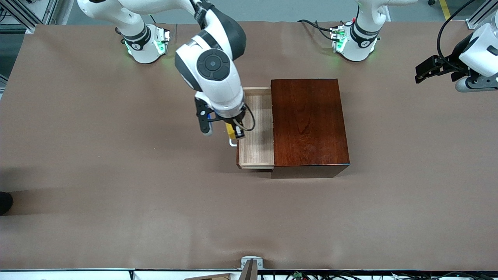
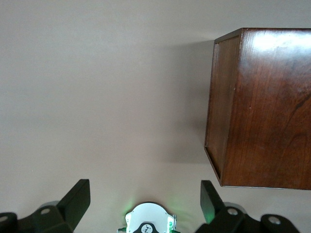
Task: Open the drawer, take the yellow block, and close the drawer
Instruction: 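Carry the cube away with the right gripper while the left gripper reaches the drawer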
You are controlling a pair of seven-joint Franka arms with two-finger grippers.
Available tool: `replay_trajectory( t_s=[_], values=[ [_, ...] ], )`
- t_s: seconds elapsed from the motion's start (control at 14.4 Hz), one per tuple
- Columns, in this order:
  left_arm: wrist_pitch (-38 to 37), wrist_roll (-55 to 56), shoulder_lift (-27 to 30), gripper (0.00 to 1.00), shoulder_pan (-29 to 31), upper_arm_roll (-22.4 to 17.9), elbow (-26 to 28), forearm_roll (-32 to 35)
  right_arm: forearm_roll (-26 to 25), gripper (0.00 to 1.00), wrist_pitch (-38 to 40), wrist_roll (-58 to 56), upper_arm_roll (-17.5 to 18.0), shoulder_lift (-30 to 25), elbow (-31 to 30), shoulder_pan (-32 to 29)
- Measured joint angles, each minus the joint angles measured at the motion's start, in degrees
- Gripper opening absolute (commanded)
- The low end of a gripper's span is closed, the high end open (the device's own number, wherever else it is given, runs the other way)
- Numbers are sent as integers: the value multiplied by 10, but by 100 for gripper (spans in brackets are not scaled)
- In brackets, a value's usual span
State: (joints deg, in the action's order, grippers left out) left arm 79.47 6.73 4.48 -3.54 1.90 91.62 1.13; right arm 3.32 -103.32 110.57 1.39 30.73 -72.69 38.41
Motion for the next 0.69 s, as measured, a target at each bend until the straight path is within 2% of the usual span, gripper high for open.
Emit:
replay_trajectory(
  t_s=[0.35, 0.69],
  values=[
    [0, 0, 0, 100, 1, 0, 0, 0, -3, 0, 42, -258, -3, -5, -26, -91],
    [0, 0, 0, 100, 1, -1, 0, 0, -3, 0, 92, -442, -3, -8, -40, -171]
  ],
)
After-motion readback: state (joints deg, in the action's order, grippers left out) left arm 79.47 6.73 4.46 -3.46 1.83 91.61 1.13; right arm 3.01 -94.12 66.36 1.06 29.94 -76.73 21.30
